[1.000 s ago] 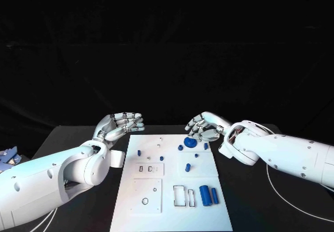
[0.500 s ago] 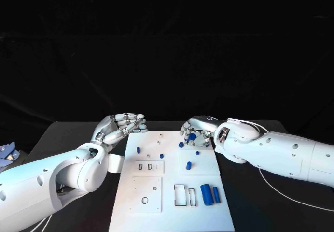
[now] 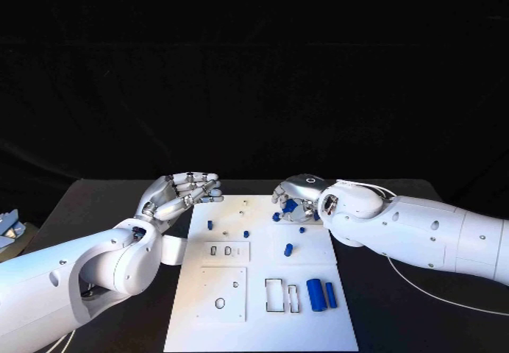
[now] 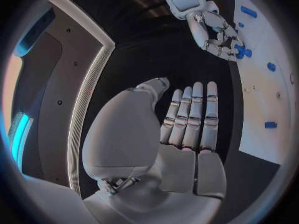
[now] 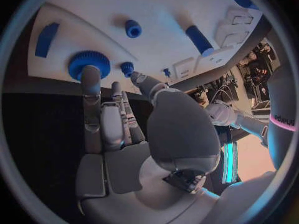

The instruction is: Assemble the parts on the task board

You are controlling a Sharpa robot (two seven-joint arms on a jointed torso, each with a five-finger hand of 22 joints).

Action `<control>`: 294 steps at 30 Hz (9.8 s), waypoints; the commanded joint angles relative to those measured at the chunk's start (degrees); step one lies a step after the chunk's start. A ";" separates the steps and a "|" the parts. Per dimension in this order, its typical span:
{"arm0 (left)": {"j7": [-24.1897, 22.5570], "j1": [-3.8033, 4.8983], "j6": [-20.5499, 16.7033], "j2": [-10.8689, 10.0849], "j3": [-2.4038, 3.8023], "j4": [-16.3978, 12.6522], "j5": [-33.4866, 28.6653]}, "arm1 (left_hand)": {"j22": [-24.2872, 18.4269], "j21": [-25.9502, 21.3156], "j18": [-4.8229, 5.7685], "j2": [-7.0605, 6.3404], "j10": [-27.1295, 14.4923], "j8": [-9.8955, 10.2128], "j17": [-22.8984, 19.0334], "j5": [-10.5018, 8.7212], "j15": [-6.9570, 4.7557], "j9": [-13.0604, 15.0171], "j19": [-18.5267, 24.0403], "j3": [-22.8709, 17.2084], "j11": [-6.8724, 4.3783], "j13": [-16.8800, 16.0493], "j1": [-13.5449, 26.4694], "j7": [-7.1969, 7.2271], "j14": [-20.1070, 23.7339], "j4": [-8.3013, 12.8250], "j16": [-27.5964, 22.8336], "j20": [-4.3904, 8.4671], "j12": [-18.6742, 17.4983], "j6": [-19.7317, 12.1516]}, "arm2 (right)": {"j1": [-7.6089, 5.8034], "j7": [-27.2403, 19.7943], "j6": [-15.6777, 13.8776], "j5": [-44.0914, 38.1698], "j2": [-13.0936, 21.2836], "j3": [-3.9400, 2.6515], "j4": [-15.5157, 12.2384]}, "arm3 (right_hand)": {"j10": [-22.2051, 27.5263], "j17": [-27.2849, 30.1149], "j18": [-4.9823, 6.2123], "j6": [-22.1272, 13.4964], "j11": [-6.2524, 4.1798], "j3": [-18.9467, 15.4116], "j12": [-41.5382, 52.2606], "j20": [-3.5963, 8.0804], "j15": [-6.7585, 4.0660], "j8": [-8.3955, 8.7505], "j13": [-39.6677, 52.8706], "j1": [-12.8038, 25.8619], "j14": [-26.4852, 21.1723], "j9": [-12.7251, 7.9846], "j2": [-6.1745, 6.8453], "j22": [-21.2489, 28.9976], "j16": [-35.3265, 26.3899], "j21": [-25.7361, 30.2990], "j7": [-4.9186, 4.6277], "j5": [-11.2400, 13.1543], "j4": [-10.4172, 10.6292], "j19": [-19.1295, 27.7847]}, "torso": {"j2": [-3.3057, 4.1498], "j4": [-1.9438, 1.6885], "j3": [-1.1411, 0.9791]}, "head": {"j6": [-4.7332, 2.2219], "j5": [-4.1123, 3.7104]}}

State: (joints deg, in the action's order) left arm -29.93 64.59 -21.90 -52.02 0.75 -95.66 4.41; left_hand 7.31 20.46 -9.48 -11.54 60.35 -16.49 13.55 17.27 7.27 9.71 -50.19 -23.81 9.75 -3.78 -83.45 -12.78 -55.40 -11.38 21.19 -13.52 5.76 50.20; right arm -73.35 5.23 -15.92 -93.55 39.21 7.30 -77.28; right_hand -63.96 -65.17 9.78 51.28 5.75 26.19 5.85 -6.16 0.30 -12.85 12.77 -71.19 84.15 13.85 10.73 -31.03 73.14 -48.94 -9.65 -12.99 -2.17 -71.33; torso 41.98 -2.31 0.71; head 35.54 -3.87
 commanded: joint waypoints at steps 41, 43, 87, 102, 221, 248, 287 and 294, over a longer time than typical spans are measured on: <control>0.81 0.26 1.54 -0.21 0.13 -0.23 -1.29 | 0.09 0.56 -0.99 0.02 -0.68 0.85 0.27 -0.21 0.12 -0.26 -0.53 -0.63 0.55 0.09 0.79 -0.92 -0.31 0.20 0.40 -0.03 -1.00 -0.87 | 0.96 1.45 1.64 -2.63 -1.66 0.19 1.17 | -1.11 -5.59 -1.79 4.79 -0.91 2.89 3.69 0.41 -0.23 -3.00 1.42 -2.29 2.41 2.78 -1.53 -12.55 5.96 -10.10 0.84 0.26 0.97 -2.48 | 1.20 -0.35 0.10 | 1.00 -0.06; 0.86 0.27 1.57 -0.21 0.14 -0.21 -1.38 | 0.09 0.56 -0.99 0.02 -0.68 0.85 0.27 -0.21 0.12 -0.26 -0.53 -0.63 0.55 0.09 0.79 -0.92 -0.31 0.20 0.40 -0.03 -1.00 -0.87 | 0.98 1.98 -0.02 -2.63 -1.52 0.19 0.87 | -1.58 -5.92 -1.85 5.27 -1.08 3.42 4.07 0.48 -0.38 -3.39 1.56 -2.63 2.47 3.18 -2.28 -13.32 6.29 -10.73 1.03 0.43 1.01 -2.61 | 1.20 -0.34 0.09 | 1.01 -0.05; 1.05 0.30 1.86 0.62 0.15 0.36 -2.16 | 0.08 0.63 -0.98 0.30 -0.80 1.00 0.41 -0.22 0.15 -0.31 -0.58 -0.74 0.63 0.06 1.01 -1.00 -0.36 0.14 0.56 -0.02 -1.25 -0.98 | 0.89 3.01 -12.49 -0.59 -11.98 -0.20 8.94 | -2.63 -7.22 -2.16 6.46 -2.03 6.05 5.67 1.26 -1.15 -6.24 2.66 -3.57 2.68 7.27 -4.08 -16.62 7.73 -13.24 2.02 3.15 0.18 -2.49 | 1.93 -1.13 0.14 | 0.71 -0.06; 1.03 0.87 1.64 0.60 0.15 0.25 -2.16 | 0.07 0.65 -0.97 0.33 -0.78 1.04 0.48 -0.24 0.15 -0.32 -0.58 -0.79 0.62 0.04 1.03 -1.00 -0.33 0.22 0.62 -0.01 -1.34 -0.97 | 0.99 2.76 -11.90 -0.13 -13.60 -0.25 10.75 | -2.55 -7.25 -2.13 6.21 -1.95 6.09 5.65 1.20 -1.08 -6.22 2.66 -3.34 2.67 7.47 -4.00 -16.47 7.78 -13.13 1.94 3.19 0.25 -2.31 | 2.31 -1.31 0.22 | 0.64 -0.17; 1.92 1.27 1.66 0.02 0.14 2.73 -2.23 | -0.05 0.61 -0.92 0.28 -0.85 1.31 0.70 -0.22 0.26 -0.40 -0.34 -0.92 0.70 0.01 1.21 -1.05 0.19 0.59 0.64 -0.06 -1.76 -1.08 | 0.30 5.49 -2.82 22.57 3.82 -0.84 0.93 | -7.08 -19.74 -3.75 -8.49 -1.19 -6.12 62.40 0.19 -0.11 -5.54 52.85 -1.67 4.80 15.82 1.09 -29.50 15.16 -20.46 0.13 -0.74 7.93 -5.39 | 1.46 0.16 0.18 | 0.75 0.35; 2.22 1.26 1.92 0.01 0.14 2.96 -2.23 | -0.07 0.60 -0.91 0.30 -0.89 1.36 0.72 -0.21 0.29 -0.42 -0.29 -0.94 0.73 0.01 1.24 -1.08 0.27 0.62 0.63 -0.07 -1.81 -1.13 | 1.14 5.41 -3.29 18.37 2.14 -0.70 2.46 | -10.54 -21.31 -4.05 -2.94 -2.23 -2.51 67.67 0.61 -0.82 -9.06 57.84 -4.60 5.11 17.35 -0.86 -32.04 15.75 -22.00 1.39 -0.43 7.08 -6.15 | 1.40 0.22 0.18 | 1.31 0.47; 2.08 1.25 2.00 0.32 0.14 3.02 -2.23 | -0.11 0.57 -0.90 0.37 -0.94 1.43 0.78 -0.20 0.33 -0.44 -0.20 -1.02 0.76 0.00 1.27 -1.10 0.41 0.70 0.63 -0.10 -1.88 -1.16 | 1.84 3.32 -17.42 -2.41 -4.39 -0.70 -3.31 | -14.85 -23.15 -4.62 0.58 -4.03 1.84 72.42 2.16 -2.43 -11.76 62.88 -3.87 5.50 20.15 -0.80 -35.30 16.35 -24.03 3.40 -1.42 5.88 -7.50 | 1.54 0.01 0.24 | 0.52 1.58; 1.93 1.25 1.99 0.52 0.14 3.04 -2.23 | -0.12 0.58 -0.91 0.42 -0.92 1.44 0.82 -0.19 0.33 -0.44 -0.17 -1.08 0.76 -0.01 1.24 -1.11 0.45 0.77 0.66 -0.11 -1.89 -1.13 | 2.24 3.04 -16.72 -2.67 -7.40 -0.48 -0.52 | -14.92 -23.19 -4.64 0.54 -4.02 1.94 72.50 2.16 -2.43 -11.73 62.98 -3.82 5.51 20.16 -0.81 -35.38 16.36 -24.08 3.38 -1.48 5.88 -7.53 | 1.56 -0.10 0.34 | 0.74 1.68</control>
State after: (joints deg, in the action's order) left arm -27.38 65.79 -20.85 -51.68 0.85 -92.52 2.31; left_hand 7.27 20.91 -9.76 -11.30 59.70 -15.39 14.31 17.28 7.49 9.33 -50.38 -24.76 10.35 -3.75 -82.78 -12.69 -55.17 -10.73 21.63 -13.73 4.19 49.48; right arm -71.21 8.80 -32.89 -94.63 31.94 6.79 -78.09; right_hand -78.52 -74.91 6.19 48.69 1.65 27.63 78.11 -4.11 -1.76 -22.18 74.94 -75.53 84.14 30.70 9.81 -66.38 89.31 -72.86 -8.84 -14.08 3.65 -78.69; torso 43.52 -2.36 1.00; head 36.18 -2.25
